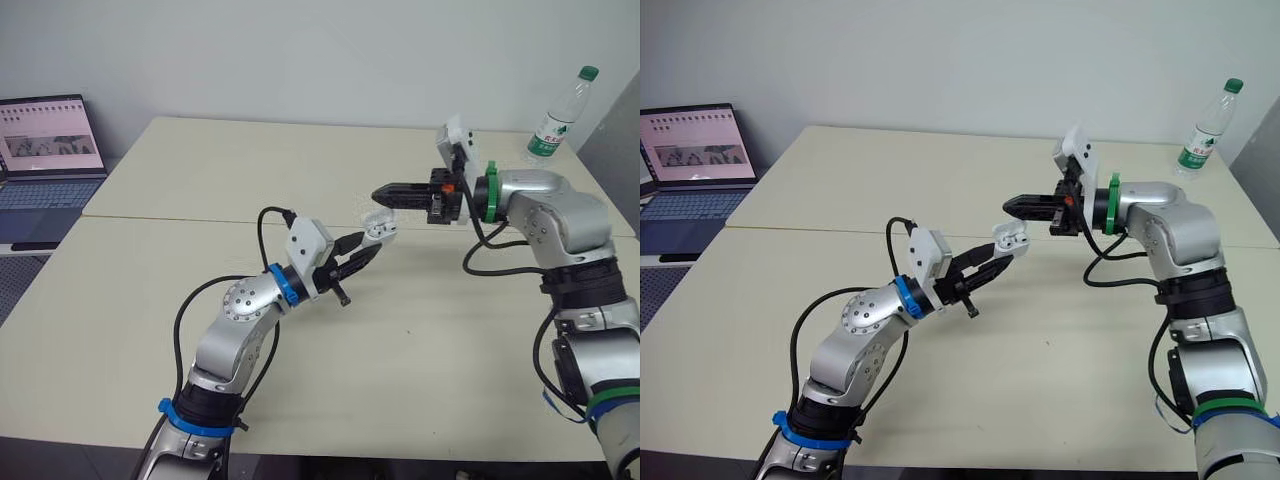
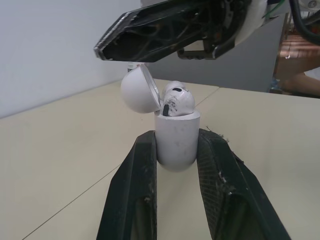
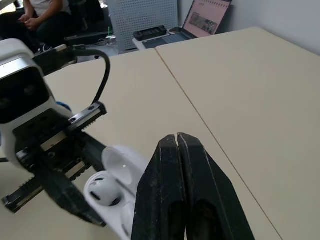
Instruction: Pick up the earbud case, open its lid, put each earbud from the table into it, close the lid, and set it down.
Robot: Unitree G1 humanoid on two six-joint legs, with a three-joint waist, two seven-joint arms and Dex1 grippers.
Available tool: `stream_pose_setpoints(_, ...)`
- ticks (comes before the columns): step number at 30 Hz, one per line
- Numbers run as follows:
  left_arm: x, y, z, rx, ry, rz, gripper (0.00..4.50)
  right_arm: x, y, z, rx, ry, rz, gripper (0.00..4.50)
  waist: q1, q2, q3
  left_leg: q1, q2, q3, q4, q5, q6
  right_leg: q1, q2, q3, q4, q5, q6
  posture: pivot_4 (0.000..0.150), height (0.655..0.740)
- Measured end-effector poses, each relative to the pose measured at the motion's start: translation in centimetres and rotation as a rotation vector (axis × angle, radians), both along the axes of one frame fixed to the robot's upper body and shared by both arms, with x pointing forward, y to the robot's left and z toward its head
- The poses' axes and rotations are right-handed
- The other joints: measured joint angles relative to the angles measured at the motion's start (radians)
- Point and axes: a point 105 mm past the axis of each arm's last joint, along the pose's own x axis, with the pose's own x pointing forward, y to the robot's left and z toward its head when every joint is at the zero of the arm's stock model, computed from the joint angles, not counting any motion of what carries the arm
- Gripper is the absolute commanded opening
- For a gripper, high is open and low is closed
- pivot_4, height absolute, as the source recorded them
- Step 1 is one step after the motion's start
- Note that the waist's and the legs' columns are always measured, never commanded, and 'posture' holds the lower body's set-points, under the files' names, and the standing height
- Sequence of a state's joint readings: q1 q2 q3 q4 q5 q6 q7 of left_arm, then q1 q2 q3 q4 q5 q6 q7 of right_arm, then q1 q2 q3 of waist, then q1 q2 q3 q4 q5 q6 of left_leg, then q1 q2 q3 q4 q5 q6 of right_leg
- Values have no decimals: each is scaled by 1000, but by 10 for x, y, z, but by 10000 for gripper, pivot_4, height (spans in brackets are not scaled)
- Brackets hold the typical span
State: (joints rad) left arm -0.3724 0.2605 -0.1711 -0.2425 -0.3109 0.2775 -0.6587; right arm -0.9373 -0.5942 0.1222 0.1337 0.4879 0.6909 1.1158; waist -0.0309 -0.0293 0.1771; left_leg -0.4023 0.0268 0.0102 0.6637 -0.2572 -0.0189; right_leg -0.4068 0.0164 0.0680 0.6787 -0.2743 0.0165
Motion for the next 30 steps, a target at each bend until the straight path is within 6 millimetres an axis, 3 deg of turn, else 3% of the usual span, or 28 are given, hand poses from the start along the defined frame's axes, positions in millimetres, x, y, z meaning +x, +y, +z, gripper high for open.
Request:
stream_pose_setpoints(11,0,1,-4,11,14,2,7505,-4,-2,-5,-48,-24,-2,617,-1,0,0,0,0,0,0,0,0,0,0,0,1,0,0,1500,7400)
stream_pose_setpoints(17,-1,-1,0,4,-3,-11,7505,20,-6,1,-26,-8,-105,617,-1,0,0,0,0,0,1,0,0,0,0,0,1,0,0,1500,7400)
stream_pose_setpoints(21,-1,-2,2,4,-11,-23,7505,33,-11,-15,-81,0,-153,617,-1,0,0,0,0,1,0,0,0,0,0,1,0,0,0,1500,7400)
stream_pose_setpoints(30,-2,-3,2,0,-10,-25,7505,23,-4,-20,-103,34,-55,617,0,0,0,0,0,0,0,0,0,0,0,0,1,0,0,1500,7400)
